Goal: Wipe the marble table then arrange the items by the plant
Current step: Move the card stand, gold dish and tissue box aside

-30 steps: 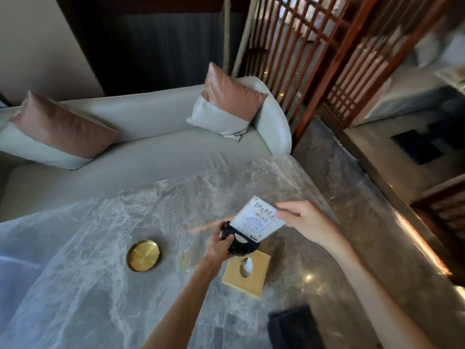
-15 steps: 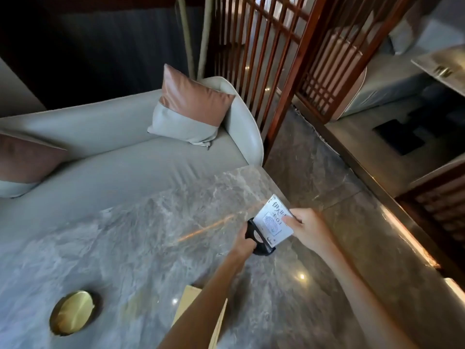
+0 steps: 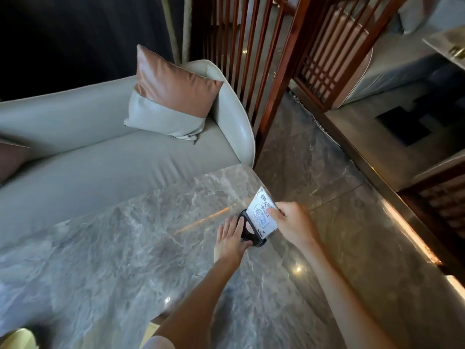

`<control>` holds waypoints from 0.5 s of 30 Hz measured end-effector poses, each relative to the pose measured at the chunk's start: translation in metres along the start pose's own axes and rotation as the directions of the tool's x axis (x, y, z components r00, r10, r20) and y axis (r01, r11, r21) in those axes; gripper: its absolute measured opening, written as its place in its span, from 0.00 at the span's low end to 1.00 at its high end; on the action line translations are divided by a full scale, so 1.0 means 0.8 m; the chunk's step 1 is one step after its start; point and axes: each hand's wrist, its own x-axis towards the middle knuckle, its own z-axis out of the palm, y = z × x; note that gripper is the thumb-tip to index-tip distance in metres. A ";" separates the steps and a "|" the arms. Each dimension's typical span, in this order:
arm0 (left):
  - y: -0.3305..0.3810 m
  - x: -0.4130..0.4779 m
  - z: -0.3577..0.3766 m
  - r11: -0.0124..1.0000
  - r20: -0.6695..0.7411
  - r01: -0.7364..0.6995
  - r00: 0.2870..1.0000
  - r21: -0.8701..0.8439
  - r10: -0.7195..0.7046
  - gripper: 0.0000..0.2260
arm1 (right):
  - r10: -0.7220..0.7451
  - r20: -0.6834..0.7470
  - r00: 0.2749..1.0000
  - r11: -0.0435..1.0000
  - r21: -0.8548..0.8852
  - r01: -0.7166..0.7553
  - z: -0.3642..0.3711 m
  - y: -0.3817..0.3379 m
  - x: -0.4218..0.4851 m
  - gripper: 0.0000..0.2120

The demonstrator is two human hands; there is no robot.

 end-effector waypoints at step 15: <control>-0.010 0.013 0.033 0.999 -0.029 -0.027 0.999 0.035 0.028 0.36 | -0.012 -0.044 0.999 1.000 -0.019 0.011 0.031 0.025 -0.009 0.17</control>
